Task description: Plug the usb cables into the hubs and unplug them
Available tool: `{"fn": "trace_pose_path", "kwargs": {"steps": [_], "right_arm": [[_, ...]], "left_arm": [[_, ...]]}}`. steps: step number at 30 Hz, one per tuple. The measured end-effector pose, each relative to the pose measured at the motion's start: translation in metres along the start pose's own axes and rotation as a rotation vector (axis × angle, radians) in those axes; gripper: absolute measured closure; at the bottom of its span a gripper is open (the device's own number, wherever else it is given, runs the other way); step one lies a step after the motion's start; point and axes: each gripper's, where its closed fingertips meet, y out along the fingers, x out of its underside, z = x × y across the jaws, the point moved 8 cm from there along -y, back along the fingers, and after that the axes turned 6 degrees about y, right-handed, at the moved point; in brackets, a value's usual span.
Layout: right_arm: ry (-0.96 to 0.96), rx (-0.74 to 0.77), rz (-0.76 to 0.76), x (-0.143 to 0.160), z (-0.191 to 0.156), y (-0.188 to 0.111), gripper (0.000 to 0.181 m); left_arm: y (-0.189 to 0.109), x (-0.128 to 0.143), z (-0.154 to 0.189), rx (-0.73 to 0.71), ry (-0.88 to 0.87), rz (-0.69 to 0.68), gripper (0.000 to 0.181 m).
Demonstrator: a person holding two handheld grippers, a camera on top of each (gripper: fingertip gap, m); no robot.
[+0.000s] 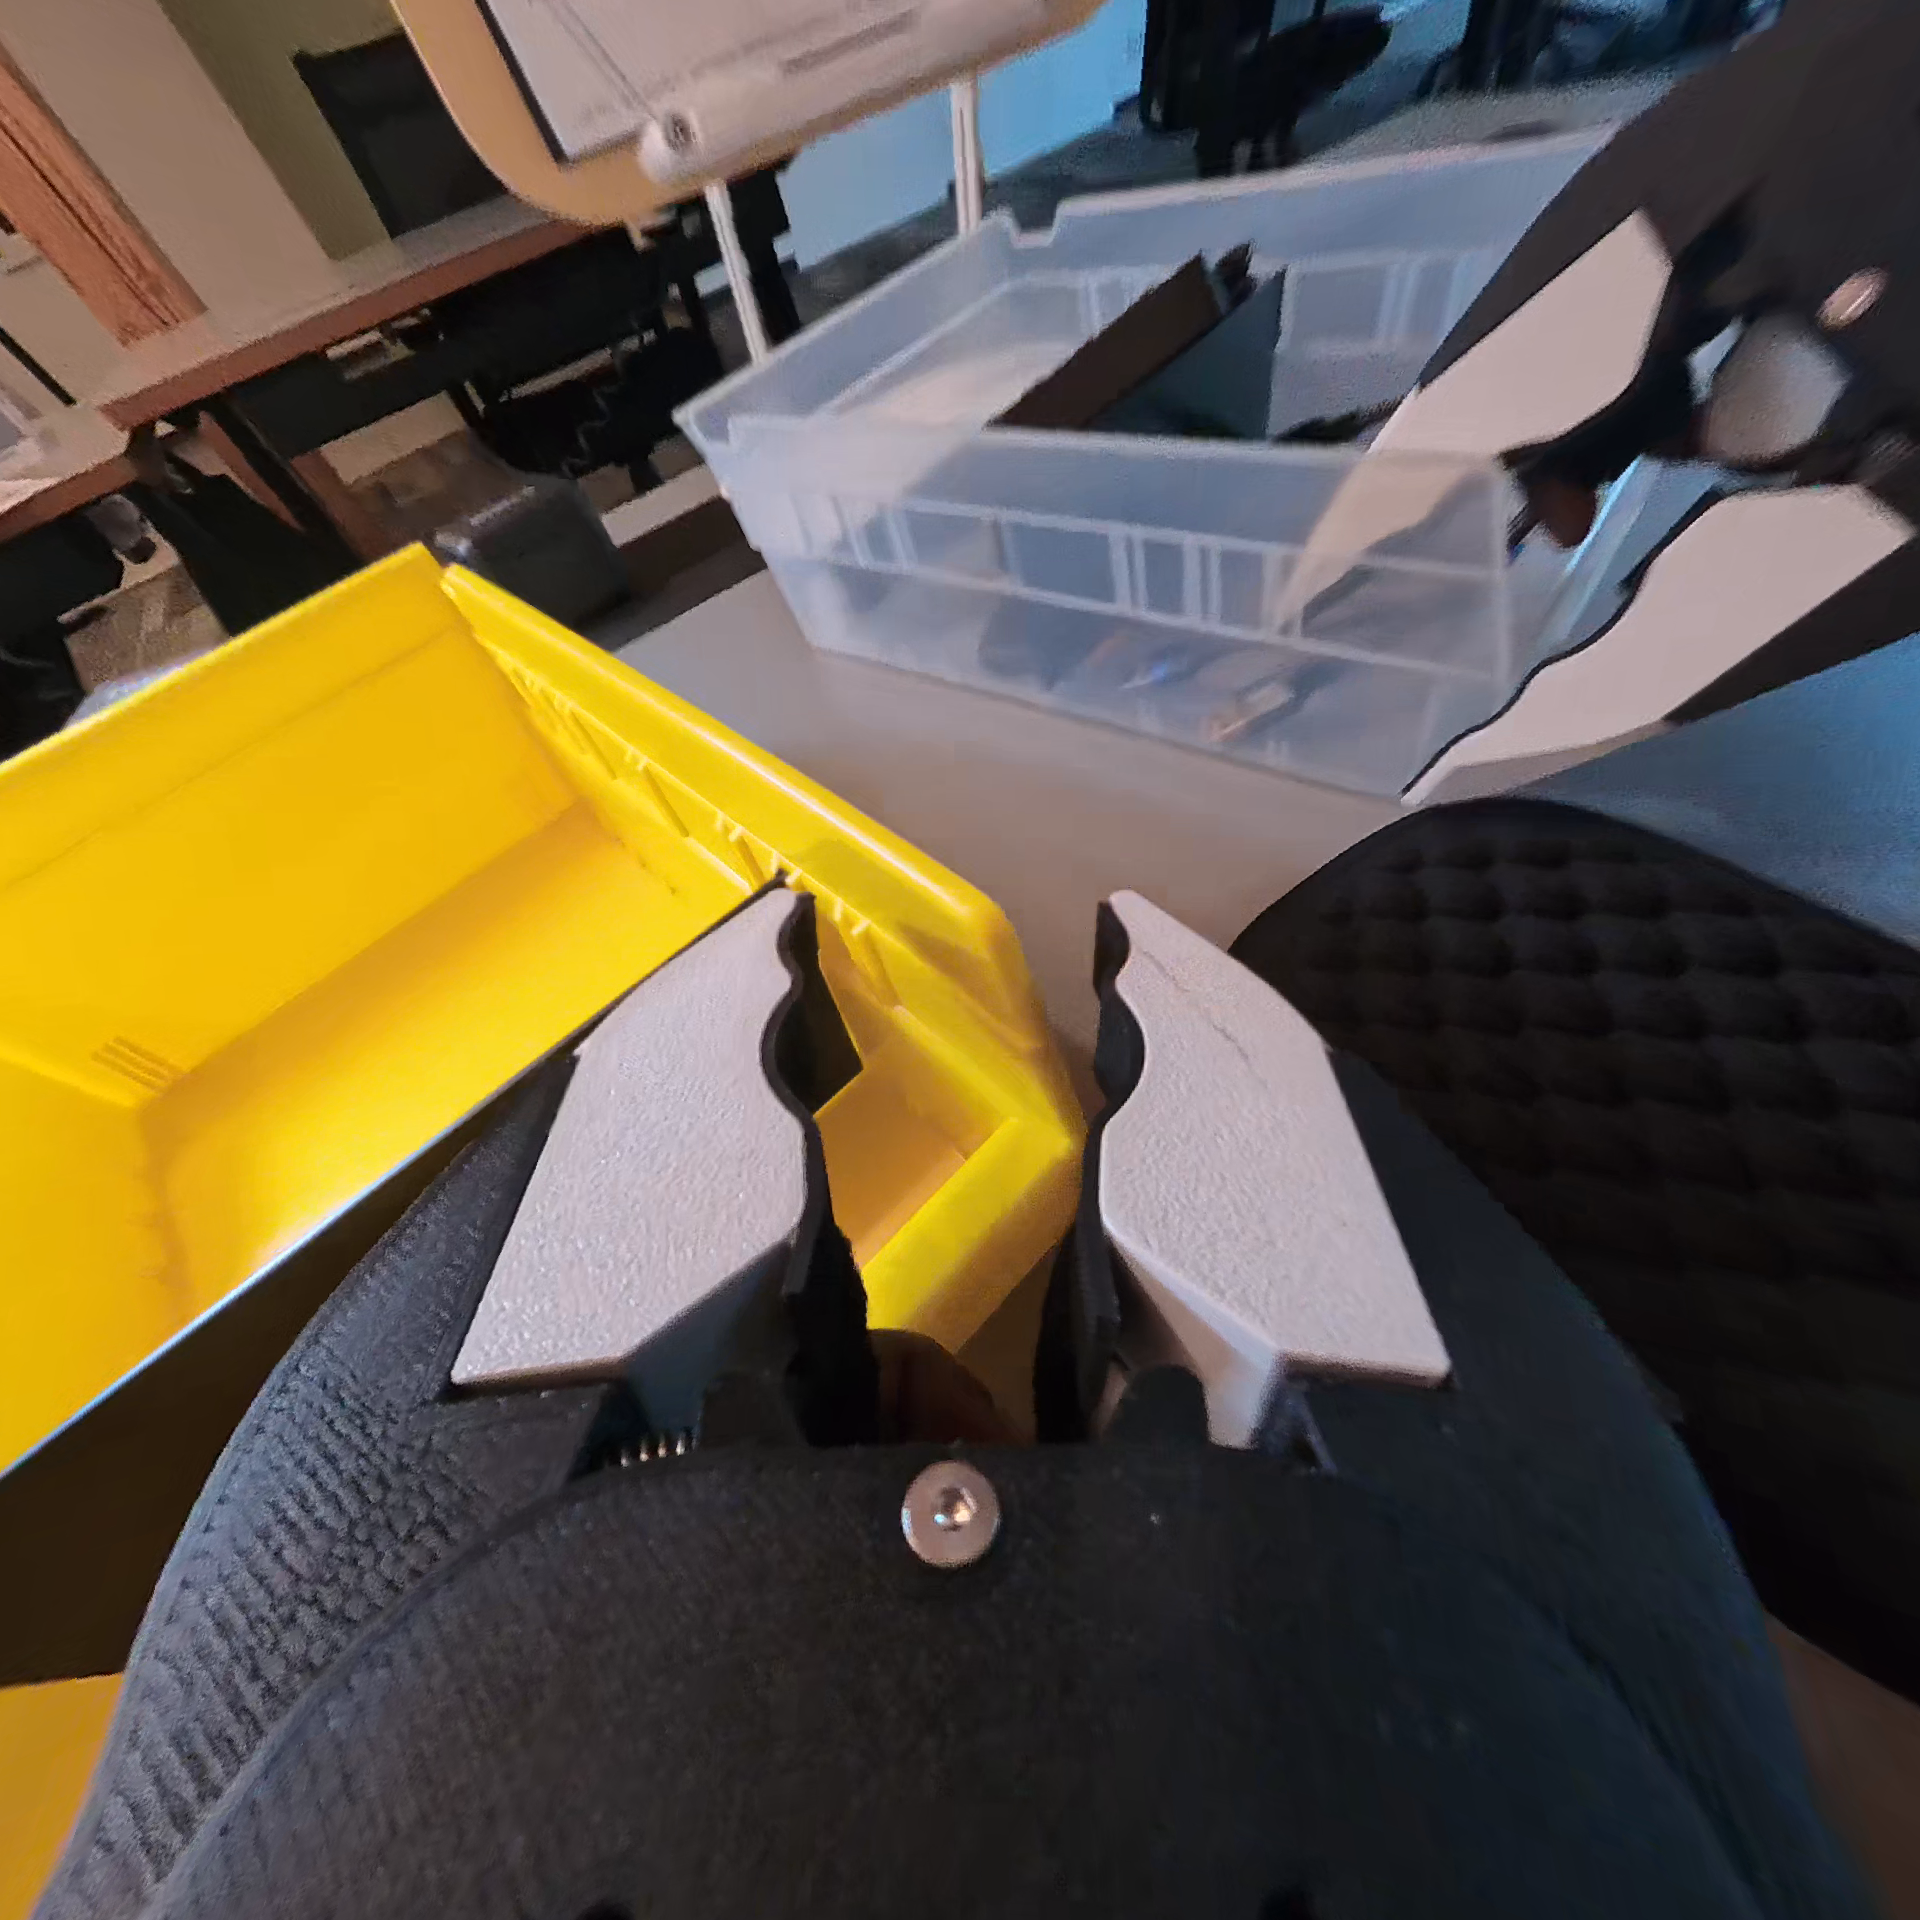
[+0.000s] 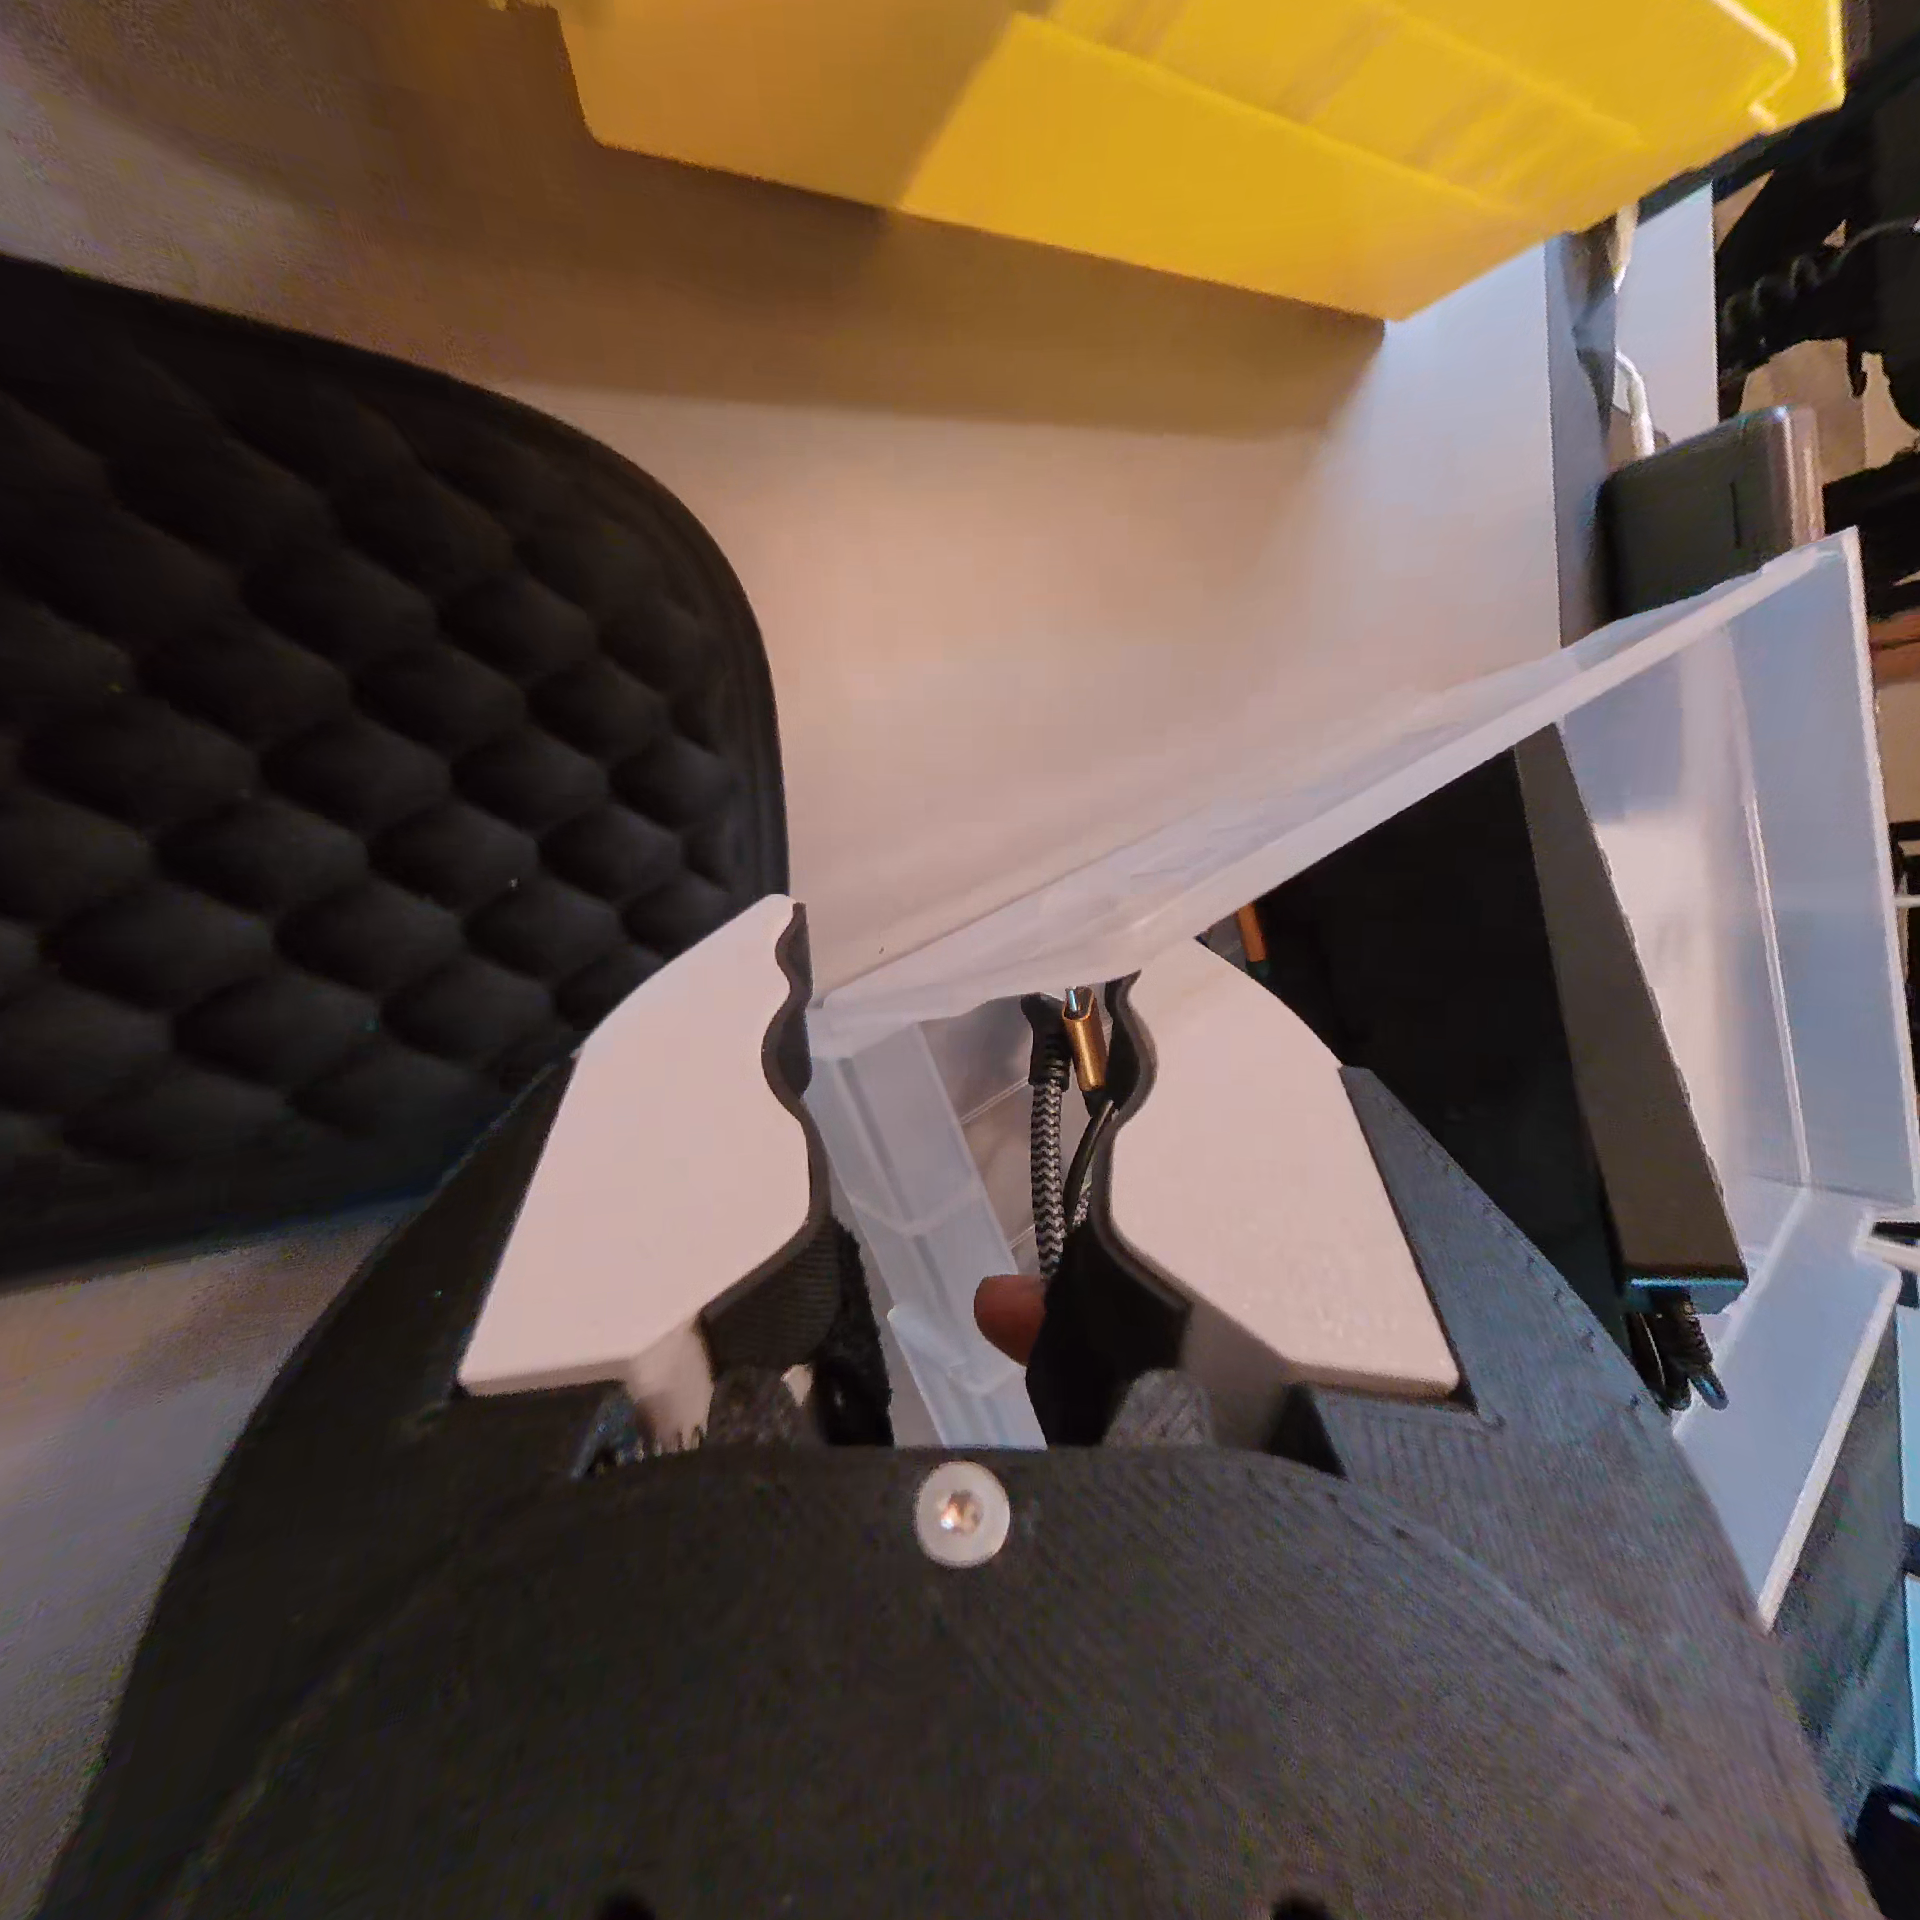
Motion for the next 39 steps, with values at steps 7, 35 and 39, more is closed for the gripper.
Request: {"fn": "trace_pose_path", "kwargs": {"steps": [7, 35, 39], "right_arm": [[-0.001, 0.001, 0.029, -0.01, 0.002, 0.009, 0.126], [0.522, -0.223, 0.733, -0.089, -0.033, -0.041, 0.096], [0.583, -0.051, 0.535, -0.09, -0.036, -0.004, 0.099]], "left_arm": [[-0.068, -0.005, -0.052, -0.222, -0.288, 0.357, 0.127], [-0.125, 0.078, -0.09, -0.351, -0.43, -0.137, 0.143], [-0.102, 0.078, -0.09, -0.406, -0.32, -0.046, 0.126]]}}
